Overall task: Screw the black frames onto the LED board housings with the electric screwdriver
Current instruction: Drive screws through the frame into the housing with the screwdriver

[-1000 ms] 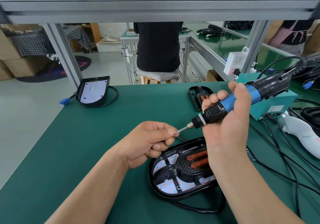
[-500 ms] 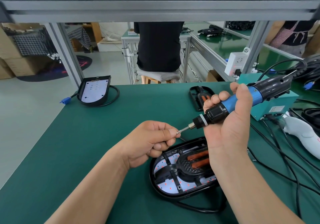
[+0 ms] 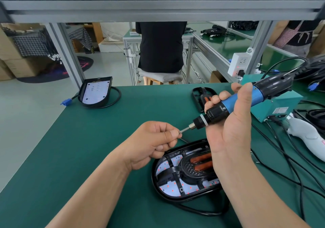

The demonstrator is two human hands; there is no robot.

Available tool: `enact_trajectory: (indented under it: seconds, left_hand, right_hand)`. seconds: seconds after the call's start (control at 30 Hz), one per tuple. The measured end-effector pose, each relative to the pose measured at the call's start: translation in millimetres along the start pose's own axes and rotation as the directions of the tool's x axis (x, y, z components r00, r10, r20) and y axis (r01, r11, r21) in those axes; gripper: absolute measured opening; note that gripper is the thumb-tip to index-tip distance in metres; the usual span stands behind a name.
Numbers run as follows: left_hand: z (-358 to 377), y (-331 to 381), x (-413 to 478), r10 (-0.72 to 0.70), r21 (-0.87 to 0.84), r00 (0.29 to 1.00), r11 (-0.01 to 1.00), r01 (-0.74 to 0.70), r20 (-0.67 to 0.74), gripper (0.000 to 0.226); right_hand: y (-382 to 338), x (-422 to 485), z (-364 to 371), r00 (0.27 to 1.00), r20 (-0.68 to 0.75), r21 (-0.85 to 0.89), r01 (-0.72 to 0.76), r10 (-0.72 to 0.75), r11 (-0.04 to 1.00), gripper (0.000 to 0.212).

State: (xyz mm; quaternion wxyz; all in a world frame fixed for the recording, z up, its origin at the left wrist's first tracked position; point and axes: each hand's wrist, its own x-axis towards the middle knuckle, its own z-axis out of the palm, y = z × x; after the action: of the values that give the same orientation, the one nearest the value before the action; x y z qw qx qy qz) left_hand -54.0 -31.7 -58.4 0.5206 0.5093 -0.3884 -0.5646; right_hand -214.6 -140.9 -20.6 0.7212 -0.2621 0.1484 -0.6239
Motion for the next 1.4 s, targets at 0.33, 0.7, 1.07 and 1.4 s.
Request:
enact_trajectory:
  seconds: [0.33,0.7,1.07,1.4]
  left_hand:
    - [-3.9,-0.7,-0.9,0.013,-0.002,0.997,1.0,-0.013,-0.072,0.011]
    - [-5.1,-12.8,4.8,-0.011,0.122,0.993,0.992,0.025,-0.115,0.012]
    - [-5.9,-8.2,5.5,-0.034,0.041,0.997,0.998,0.038,-0.075,0.03]
    - [-37.1,7.9,-17.9,-0.294,0.351,0.955,0.897,0.267,0.026,0.045]
  right_hand:
    - [-6.0,-1.3,-7.6,0.992,0.12,-0.054,-0.041,0.048,0.998,0.032]
    - [-2.3,4.3,-21.9,0.99,0.077,-0.05,-0.113,0.117,0.992,0.032]
    - [-0.2,5.9,-26.1,0.989,-0.022,0.04,-0.145,0.145,0.989,0.026]
    - [-5.2,-0.4,-20.7,0.98,0.094,0.018,-0.177,0.175,0.984,0.02]
